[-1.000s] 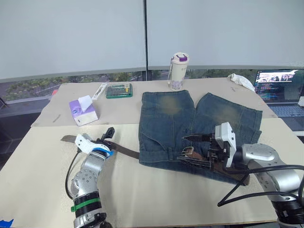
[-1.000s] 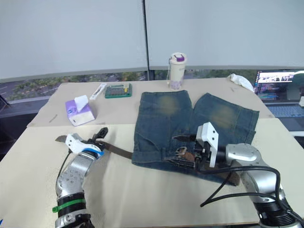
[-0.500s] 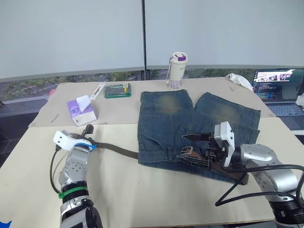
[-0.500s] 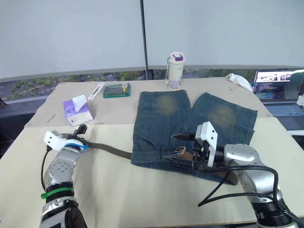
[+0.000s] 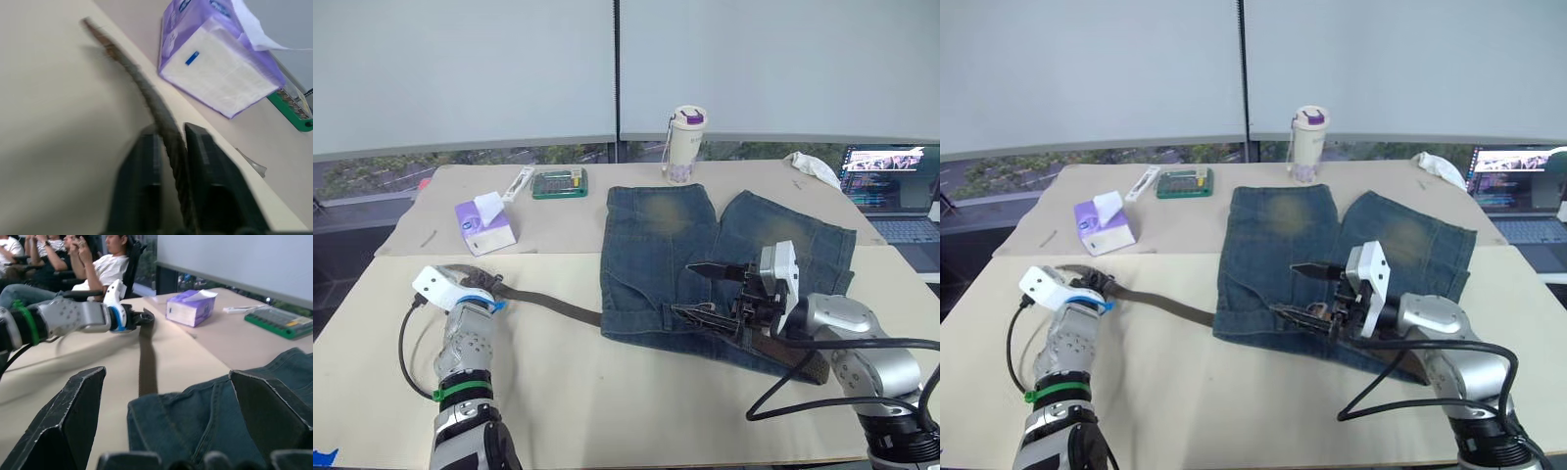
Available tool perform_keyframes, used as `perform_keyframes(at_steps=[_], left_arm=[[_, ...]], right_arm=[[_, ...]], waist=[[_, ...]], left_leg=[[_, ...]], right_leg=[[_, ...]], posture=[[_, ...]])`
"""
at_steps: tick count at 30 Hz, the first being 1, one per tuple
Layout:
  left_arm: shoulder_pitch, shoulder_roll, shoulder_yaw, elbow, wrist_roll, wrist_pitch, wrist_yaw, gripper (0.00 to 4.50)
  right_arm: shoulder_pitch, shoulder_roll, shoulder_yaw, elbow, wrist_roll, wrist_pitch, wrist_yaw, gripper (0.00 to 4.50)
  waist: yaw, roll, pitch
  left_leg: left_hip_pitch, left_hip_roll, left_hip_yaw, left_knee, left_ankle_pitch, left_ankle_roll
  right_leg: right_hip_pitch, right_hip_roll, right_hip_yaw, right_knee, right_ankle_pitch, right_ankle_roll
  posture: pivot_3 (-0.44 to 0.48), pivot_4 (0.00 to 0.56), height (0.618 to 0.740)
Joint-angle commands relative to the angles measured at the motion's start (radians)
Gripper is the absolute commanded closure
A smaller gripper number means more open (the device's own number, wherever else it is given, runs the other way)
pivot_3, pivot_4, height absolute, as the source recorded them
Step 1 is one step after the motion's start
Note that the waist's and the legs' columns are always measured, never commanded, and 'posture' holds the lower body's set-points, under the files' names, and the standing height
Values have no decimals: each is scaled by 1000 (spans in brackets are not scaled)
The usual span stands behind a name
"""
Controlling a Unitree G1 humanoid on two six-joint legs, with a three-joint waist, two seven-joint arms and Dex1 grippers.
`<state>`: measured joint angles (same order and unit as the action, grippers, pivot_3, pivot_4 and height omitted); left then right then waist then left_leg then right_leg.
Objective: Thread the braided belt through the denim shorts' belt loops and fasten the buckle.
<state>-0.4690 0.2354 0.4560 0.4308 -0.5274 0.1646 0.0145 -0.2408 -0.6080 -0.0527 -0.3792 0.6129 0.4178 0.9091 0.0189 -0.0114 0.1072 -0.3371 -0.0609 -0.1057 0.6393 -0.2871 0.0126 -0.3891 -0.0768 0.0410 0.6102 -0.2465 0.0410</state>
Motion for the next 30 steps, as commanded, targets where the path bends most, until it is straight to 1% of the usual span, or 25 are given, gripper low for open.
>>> perform_keyframes(at_steps=[1,4,6,9,14,17,20,23,25,30], left_arm=[[12,27,-207,-135,201,-94,-100,4453],[28,31,-303,-177,300,-165,-145,4453],[30,39,-391,-203,393,-246,-184,4453],[23,40,-461,-212,459,-332,-233,4453],[-14,58,-638,-217,637,-555,-324,4453],[-49,77,-682,-162,738,-673,-303,4453],[-84,84,-708,-106,826,-753,-256,4453],[-109,84,-718,-68,889,-802,-207,4453],[-113,84,-723,-46,923,-819,-180,4453],[-121,111,-753,-1,1040,-849,-112,4453]], right_arm=[[-12,31,-15,-37,-23,0,-92,0],[-30,66,8,-47,-50,19,-167,0],[-51,112,3,-57,-20,92,-258,0],[-66,157,-16,-69,38,199,-347,0],[-114,267,-83,-88,270,436,-554,0],[-165,311,-122,-68,346,541,-698,0],[-203,360,-156,-59,429,584,-805,0],[-229,422,-193,-52,502,576,-912,0],[-234,449,-209,-55,533,556,-948,0],[-209,457,-211,-71,576,546,-979,0]], waist=[[8,0,0],[11,0,0],[7,0,0],[4,0,0],[-2,0,0],[-3,0,0],[-6,1,0],[-8,1,0],[-8,1,0],[-8,1,0]], left_leg=[[0,-1,0,0,0,0],[0,-1,0,0,1,0],[0,0,0,-1,1,0],[0,2,0,-6,3,-3],[-1,4,0,-10,4,-4],[-1,3,0,-10,5,-3],[-1,3,0,-10,5,-3],[-1,3,0,-11,5,-2],[-1,3,0,-11,5,-2],[-1,0,1,-11,6,0]], right_leg=[[0,0,0,0,0,0],[0,-1,0,0,1,-1],[0,-1,1,-1,1,-1],[-3,-1,1,-1,2,-3],[-5,0,1,-1,3,-5],[-5,0,1,-1,3,-5],[-5,0,1,-1,3,-5],[-6,1,0,0,3,-5],[-7,2,0,1,3,-5],[-7,3,0,1,3,-4]], posture=[[0,150,740],[0,150,740],[0,150,740],[0,150,740],[0,150,740],[0,150,740],[0,150,740],[0,150,740],[0,150,740],[0,150,740]])
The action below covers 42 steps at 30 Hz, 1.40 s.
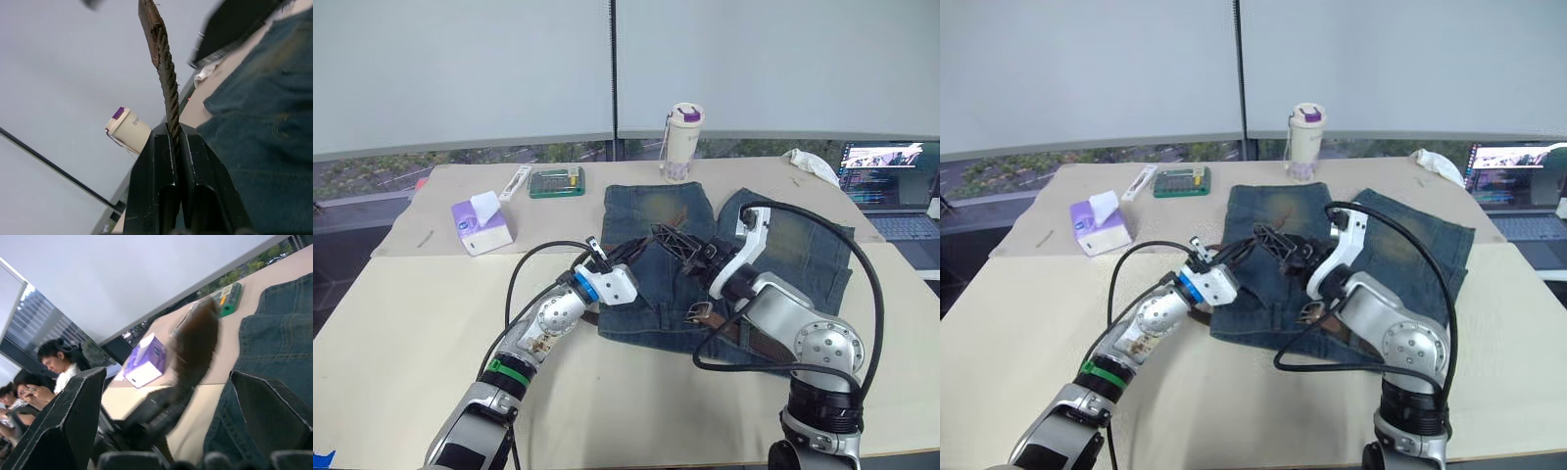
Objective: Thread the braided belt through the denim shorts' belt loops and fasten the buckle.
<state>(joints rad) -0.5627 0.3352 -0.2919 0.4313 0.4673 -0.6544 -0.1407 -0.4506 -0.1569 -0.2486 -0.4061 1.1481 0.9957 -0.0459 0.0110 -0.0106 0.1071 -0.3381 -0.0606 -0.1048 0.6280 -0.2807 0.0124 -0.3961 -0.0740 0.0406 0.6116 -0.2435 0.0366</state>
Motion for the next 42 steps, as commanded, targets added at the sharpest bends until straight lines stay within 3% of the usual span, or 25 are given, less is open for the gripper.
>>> perform_keyframes(at_steps=[1,4,14,15,16,17,20,22,24,27,29,33,36,42], left_arm=[[-30,12,-6,2,50,-32,51,4453],[-41,11,-13,11,66,-47,68,4500],[-13,-22,-20,39,-39,-69,4,4500],[-8,-18,-26,33,-50,-79,-14,4500],[-1,-20,-28,27,-88,-81,-48,4500],[8,-25,-24,18,-138,-75,-84,3776],[40,-36,-15,-33,-314,-26,-226,2905],[79,-46,10,-132,-502,109,-343,2178],[135,-35,34,-286,-798,411,-508,1508],[181,4,74,-440,-1206,912,-636,526],[177,2,121,-461,-1346,1106,-624,526],[109,-74,279,-375,-1696,1471,-456,526],[90,-147,357,-343,-1790,1542,-367,526],[46,-270,482,-282,-1786,1488,-219,526]], right_arm=[[2,12,-16,-42,51,-35,-41,0],[-1,31,-15,-25,40,-59,-82,800],[4,36,-21,29,6,-98,-158,4294],[10,32,-18,29,-2,-102,-155,4453],[13,32,-18,32,-3,-106,-154,4453],[13,30,-18,34,-5,-111,-151,4500],[16,20,-17,40,-25,-125,-138,4500],[21,8,-22,43,-36,-137,-127,4500],[22,-5,-30,42,-37,-154,-105,4500],[21,-8,-27,29,-14,-164,-64,4500],[20,-3,-17,24,-5,-165,-47,4500],[36,14,12,-13,13,-169,-17,4500],[48,30,20,-35,32,-182,4,4500],[76,16,48,-60,40,-180,22,4500]], waist=[[0,0,0],[0,0,0],[-5,1,0],[-5,1,0],[-5,1,0],[-5,1,0],[-7,1,0],[-11,2,0],[-17,2,0],[-31,3,0],[-36,7,0],[-35,8,1],[-33,8,1],[-23,8,1]], left_leg=[[0,0,0,0,0,0],[0,0,0,0,0,0],[0,0,0,0,0,0],[0,0,0,0,0,0],[0,0,0,0,0,0],[0,0,0,0,0,0],[0,0,0,0,0,1],[-1,0,0,0,0,1],[-1,1,0,0,0,1],[-1,2,0,0,0,1],[0,3,0,0,0,2],[1,3,-1,2,0,2],[1,3,-1,4,0,2],[1,1,-1,4,1,0]], right_leg=[[0,0,0,0,0,0],[-1,0,0,1,0,0],[-1,0,0,1,0,0],[-1,0,0,1,0,0],[-1,0,0,1,0,0],[-1,0,0,1,0,0],[-1,-1,0,1,0,0],[-1,0,0,1,0,0],[-1,0,0,1,0,0],[-1,1,0,2,0,0],[1,3,-1,2,0,1],[3,6,-3,1,-1,2],[4,6,-2,1,-1,2],[4,5,-1,-1,-1,1]], posture=[[0,150,740],[0,150,740],[0,150,740],[0,150,740],[0,150,740],[0,150,740],[0,150,740],[0,150,740],[0,150,740],[0,150,740],[0,150,740],[0,150,740],[0,150,740],[0,150,740]])
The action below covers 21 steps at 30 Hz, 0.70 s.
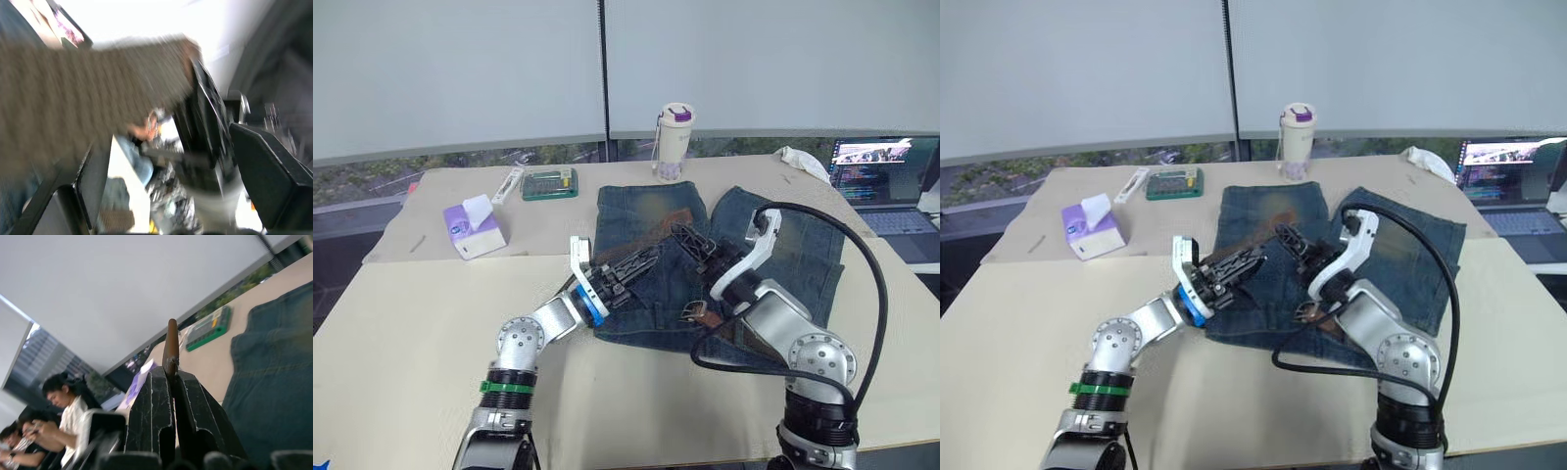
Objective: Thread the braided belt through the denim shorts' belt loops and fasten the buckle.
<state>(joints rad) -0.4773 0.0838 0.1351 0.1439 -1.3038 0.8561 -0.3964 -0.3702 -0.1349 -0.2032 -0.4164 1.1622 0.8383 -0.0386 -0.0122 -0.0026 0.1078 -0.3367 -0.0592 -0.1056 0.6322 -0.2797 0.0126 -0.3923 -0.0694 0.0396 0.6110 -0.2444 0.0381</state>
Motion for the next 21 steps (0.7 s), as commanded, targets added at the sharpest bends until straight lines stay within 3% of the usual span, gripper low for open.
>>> perform_keyframes(at_steps=[1,2,5,14,18,20,21], left_arm=[[-49,-31,71,13,-15,-32,44,526],[-57,-47,92,18,-27,-38,56,526],[-73,-66,114,2,-63,7,79,1351],[-27,-45,109,-54,-50,89,99,4398],[-22,-32,106,-51,-26,98,106,4458],[-22,-29,107,-45,-23,102,104,4500],[-22,-28,108,-43,-25,105,99,4500]], right_arm=[[-1,-10,5,-51,23,-22,17,4500],[1,-14,8,-52,19,-22,20,4500],[13,-52,33,-57,-39,-25,51,4500],[9,-60,24,-20,-87,-61,68,4500],[23,-63,32,-25,-100,-56,82,4500],[27,-61,29,-22,-109,-57,79,3696],[28,-61,29,-22,-112,-57,81,3696]], waist=[[1,0,0],[2,0,0],[3,0,0],[2,0,0],[3,0,0],[4,0,0],[4,0,0]], left_leg=[[0,0,0,0,0,0],[0,0,0,0,0,0],[0,-1,0,0,0,0],[0,-1,0,0,0,-1],[0,-2,0,0,0,-1],[0,-2,0,0,0,-1],[0,-2,0,0,0,-1]], right_leg=[[0,0,0,0,0,0],[0,0,0,0,0,0],[0,-1,0,0,0,0],[0,-1,0,0,0,0],[0,-2,0,0,0,0],[0,-2,0,-1,0,0],[0,-2,0,-1,0,0]], posture=[[0,150,740],[0,150,740],[0,150,740],[0,150,740],[0,150,740],[0,150,740],[0,150,740]])
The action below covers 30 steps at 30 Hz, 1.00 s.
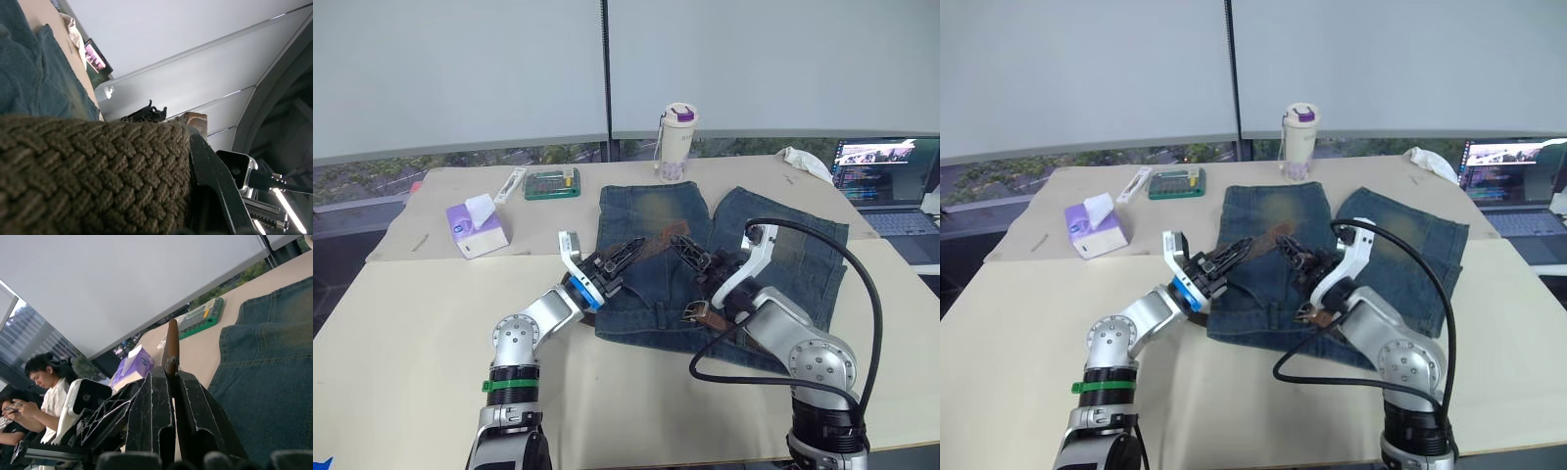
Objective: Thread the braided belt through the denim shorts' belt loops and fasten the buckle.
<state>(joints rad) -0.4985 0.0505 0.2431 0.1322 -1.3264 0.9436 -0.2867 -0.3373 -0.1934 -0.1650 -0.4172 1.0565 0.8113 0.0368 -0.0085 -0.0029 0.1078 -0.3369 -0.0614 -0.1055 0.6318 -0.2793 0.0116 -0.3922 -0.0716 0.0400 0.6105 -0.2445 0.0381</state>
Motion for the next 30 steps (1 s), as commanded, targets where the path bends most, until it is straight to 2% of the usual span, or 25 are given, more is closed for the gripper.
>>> perform_keyframes(at_steps=[1,6,9,11,15,20,25,30], left_arm=[[-1,7,-2,-31,1,18,-16,4500],[1,35,-8,-35,54,12,-42,4500],[3,79,-17,-31,114,7,-51,4500],[21,149,-71,-49,213,13,-65,4500],[58,221,-141,-73,330,39,-52,4500],[83,203,-143,-69,411,59,37,4500],[69,196,-144,-107,414,164,88,4500],[15,152,-86,-127,363,296,166,4500]], right_arm=[[-5,-4,-7,-20,-14,-31,11,3367],[-1,-8,-21,-24,-20,-34,36,1680],[38,-67,-25,-74,-22,-29,114,591],[104,-166,-13,-130,-85,-37,193,39],[219,-296,-17,-190,-166,-57,264,39],[360,-449,-12,-261,-279,-86,365,39],[377,-482,29,-278,-350,-96,393,39],[346,-445,77,-262,-399,-107,384,39]], waist=[[0,0,0],[-1,0,0],[1,0,0],[4,0,0],[5,-1,0],[15,-3,2],[18,-7,4],[22,-9,5]], left_leg=[[0,0,0,0,0,0],[0,0,0,0,0,0],[0,0,0,-1,0,0],[0,-1,0,-1,0,0],[1,-2,0,-2,0,0],[0,-3,0,-2,0,1],[1,-2,0,-2,-1,1],[0,-2,0,-1,0,0]], right_leg=[[0,0,0,0,0,0],[0,0,0,0,0,0],[0,0,0,0,0,0],[0,0,0,-1,0,0],[0,-1,1,-1,-1,1],[1,-3,0,-2,-1,2],[2,-3,0,-2,-2,3],[2,-4,0,-2,-2,3]], posture=[[0,150,740],[0,150,740],[0,150,740],[0,150,740],[0,150,740],[0,150,740],[0,150,740],[0,150,740]])
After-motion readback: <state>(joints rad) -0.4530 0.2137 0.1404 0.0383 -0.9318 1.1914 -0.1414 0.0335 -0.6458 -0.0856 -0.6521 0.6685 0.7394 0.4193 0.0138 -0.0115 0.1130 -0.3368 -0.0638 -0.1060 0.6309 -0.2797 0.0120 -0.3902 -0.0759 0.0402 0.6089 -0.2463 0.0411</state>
